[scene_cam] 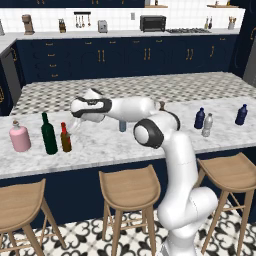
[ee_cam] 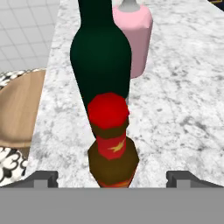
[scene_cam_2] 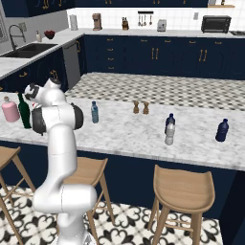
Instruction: Move the plastic bottles in the middle to the plastics group, and the glass bottles in the middle to the glass group.
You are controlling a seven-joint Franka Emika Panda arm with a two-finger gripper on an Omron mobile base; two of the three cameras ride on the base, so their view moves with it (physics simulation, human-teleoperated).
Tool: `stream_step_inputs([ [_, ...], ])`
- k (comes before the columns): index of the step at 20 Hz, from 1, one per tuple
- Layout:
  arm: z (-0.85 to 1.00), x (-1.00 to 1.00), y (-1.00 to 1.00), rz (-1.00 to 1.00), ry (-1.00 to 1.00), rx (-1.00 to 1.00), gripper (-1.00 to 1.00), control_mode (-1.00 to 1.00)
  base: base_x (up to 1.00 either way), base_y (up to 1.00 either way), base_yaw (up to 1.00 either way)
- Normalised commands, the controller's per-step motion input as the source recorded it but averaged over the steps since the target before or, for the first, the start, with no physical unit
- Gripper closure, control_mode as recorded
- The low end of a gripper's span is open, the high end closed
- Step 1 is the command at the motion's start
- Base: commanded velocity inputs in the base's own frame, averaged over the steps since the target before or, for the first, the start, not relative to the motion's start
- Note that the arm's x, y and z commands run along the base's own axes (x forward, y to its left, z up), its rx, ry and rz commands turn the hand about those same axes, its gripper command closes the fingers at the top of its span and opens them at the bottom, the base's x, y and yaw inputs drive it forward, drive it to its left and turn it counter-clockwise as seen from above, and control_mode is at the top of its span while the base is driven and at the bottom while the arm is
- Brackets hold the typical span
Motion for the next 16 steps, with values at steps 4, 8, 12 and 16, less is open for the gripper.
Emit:
stream_step_inputs([
  [4, 0.35, -0.2, -0.26, -0.04, -0.07, 0.05, -1.0, -1.0, 0.0, 0.0, 0.0],
  [8, 0.26, -0.27, -0.28, -0.05, -0.04, 0.04, -1.0, -1.0, 0.0, 0.0, 0.0],
  [12, 0.34, -0.17, -0.49, -0.08, -0.01, 0.01, -1.0, -1.0, 0.0, 0.0, 0.0],
  [16, 0.33, -0.1, -0.65, -0.12, 0.0, -0.01, -1.0, -1.0, 0.0, 0.0, 0.0],
])
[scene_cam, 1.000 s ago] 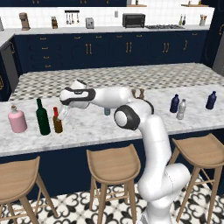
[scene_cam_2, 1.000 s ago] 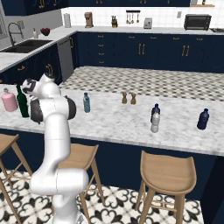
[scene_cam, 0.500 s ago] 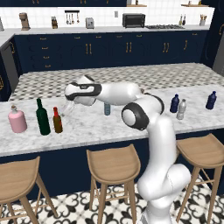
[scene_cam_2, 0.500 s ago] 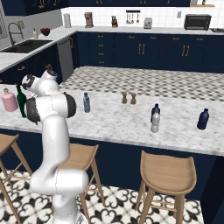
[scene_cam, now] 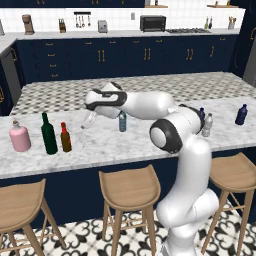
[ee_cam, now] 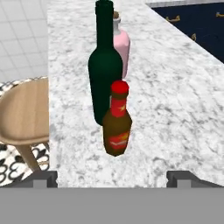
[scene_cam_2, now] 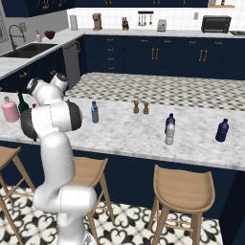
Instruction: Move the plastic bottles in the middle to the plastics group, and the glass bottles in the middle to the glass group.
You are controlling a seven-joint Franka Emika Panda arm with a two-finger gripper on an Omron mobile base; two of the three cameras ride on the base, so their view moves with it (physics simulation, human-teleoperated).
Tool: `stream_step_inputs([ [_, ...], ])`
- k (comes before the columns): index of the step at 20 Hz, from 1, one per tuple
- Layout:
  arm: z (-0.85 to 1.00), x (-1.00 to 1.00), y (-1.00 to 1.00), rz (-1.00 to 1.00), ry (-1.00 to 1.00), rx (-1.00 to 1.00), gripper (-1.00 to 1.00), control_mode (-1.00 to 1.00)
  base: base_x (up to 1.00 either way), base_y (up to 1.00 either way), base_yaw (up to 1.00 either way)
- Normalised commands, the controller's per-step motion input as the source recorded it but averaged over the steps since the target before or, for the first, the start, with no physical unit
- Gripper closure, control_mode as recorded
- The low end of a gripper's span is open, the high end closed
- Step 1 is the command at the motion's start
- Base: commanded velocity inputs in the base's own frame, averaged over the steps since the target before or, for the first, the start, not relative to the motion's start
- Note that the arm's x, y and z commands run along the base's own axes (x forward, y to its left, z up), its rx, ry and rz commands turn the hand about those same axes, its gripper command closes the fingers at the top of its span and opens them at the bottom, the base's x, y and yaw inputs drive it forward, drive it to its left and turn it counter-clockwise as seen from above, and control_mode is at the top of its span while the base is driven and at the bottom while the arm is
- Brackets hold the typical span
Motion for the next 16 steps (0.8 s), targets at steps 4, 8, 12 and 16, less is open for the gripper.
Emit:
stream_step_inputs([
  [4, 0.24, 0.03, -0.59, -0.21, 0.09, -0.16, -1.0, -1.0, 0.0, 0.0, 0.0],
  [8, 0.06, 0.3, -0.58, -0.33, 0.18, -0.23, -1.0, -1.0, 0.0, 0.0, 0.0],
  [12, 0.0, 0.47, -0.63, -0.47, 0.14, -0.24, -1.0, -1.0, 0.0, 0.0, 0.0],
  [16, 0.0, 0.56, -0.74, -0.49, 0.14, -0.25, -1.0, -1.0, 0.0, 0.0, 0.0],
])
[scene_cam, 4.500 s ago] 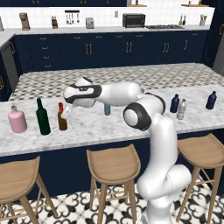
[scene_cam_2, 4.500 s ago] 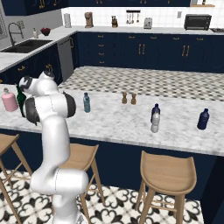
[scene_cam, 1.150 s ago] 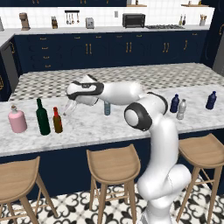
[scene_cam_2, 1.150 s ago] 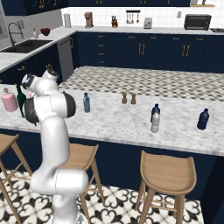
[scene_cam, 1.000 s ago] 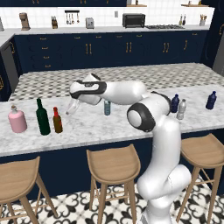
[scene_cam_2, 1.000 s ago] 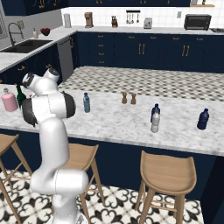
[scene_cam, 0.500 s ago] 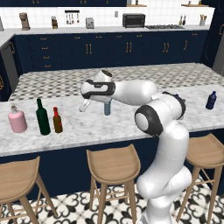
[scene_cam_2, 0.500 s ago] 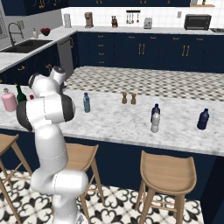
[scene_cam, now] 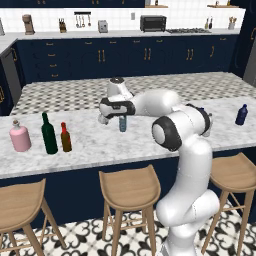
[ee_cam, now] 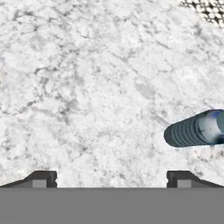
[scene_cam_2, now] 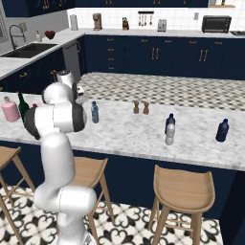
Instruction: Move the plastic bottles in the middle to the plastics group, and the glass bottles in the middle to the glass group.
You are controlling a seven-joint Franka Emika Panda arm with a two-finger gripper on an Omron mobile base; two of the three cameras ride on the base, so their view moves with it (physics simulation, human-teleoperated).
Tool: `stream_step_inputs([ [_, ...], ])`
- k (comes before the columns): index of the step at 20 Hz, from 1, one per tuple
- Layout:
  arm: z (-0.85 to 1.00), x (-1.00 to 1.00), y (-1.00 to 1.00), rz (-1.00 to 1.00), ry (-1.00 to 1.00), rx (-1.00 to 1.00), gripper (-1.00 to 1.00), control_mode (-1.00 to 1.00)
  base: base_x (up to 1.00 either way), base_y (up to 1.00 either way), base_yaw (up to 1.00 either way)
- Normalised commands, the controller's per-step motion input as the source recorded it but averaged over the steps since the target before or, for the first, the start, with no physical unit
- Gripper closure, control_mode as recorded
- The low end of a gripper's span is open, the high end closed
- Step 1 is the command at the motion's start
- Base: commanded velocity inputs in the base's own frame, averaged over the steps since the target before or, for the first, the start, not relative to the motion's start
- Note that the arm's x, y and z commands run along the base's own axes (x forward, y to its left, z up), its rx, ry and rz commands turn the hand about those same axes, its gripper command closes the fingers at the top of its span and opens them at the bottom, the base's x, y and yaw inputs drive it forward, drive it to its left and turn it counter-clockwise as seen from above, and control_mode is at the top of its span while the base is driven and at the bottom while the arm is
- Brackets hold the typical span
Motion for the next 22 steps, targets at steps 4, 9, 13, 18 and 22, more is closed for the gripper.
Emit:
stream_step_inputs([
  [4, -0.02, 0.46, -0.84, -0.48, 0.14, -0.11, -1.0, -1.0, 0.0, 0.0, 0.0],
  [9, -0.18, 0.96, -0.55, -0.37, 0.18, 0.06, -1.0, -1.0, 0.0, 0.0, 0.0],
  [13, -0.14, 0.59, -0.32, -0.17, 0.04, 0.12, -1.0, -1.0, 0.0, 0.0, 0.0],
  [18, 0.0, -0.08, -0.08, -0.04, -0.12, 0.1, -1.0, -1.0, 0.0, 0.0, 0.0],
  [22, -0.28, -0.56, -0.06, 0.0, -0.18, 0.11, -1.0, -1.0, 0.0, 0.0, 0.0],
])
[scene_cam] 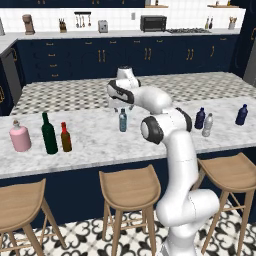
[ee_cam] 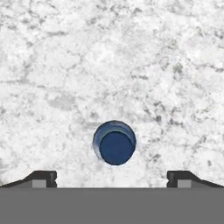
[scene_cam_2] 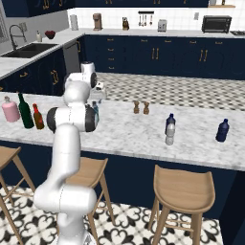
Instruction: Move the plastic bottles in the middle to the plastics group, and the glass bottles in the middle to the glass group.
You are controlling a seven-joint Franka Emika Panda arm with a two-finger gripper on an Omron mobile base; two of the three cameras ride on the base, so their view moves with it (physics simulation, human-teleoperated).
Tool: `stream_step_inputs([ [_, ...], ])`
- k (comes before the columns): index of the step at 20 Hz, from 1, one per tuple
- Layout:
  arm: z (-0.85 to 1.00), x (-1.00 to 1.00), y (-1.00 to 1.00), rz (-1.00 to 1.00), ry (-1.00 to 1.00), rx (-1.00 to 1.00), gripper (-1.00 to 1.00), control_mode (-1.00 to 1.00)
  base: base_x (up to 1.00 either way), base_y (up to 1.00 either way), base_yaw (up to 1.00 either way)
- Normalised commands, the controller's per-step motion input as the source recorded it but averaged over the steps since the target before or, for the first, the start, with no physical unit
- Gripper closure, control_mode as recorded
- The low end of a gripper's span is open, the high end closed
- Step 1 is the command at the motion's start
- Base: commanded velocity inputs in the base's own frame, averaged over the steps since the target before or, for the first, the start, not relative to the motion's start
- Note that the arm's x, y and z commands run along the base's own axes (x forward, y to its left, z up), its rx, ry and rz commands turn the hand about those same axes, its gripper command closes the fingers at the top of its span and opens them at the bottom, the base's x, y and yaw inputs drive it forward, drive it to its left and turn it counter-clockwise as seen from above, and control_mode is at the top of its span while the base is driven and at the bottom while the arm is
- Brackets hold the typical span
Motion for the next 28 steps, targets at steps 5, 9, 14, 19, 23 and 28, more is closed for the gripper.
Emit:
stream_step_inputs([
  [5, -0.01, -1.0, -0.2, 0.0, -0.29, 0.11, -1.0, -1.0, 0.0, 0.0, 0.0],
  [9, 0.05, -0.32, -0.01, 0.0, -0.28, 0.01, -1.0, -1.0, 0.0, 0.0, 0.0],
  [14, -0.29, 0.01, 0.0, 0.0, -0.33, 0.01, -1.0, -1.0, 0.0, 0.0, 0.0],
  [19, 0.18, 0.19, 0.0, 0.0, 0.07, 0.0, -1.0, -1.0, 0.0, 0.0, 0.0],
  [23, 0.05, 0.5, 0.0, 0.0, 0.25, 0.0, -1.0, -1.0, 0.0, 0.0, 0.0],
  [28, 0.0, 0.29, 0.0, 0.0, 0.17, 0.0, -1.0, -1.0, 0.0, 0.0, 0.0],
])
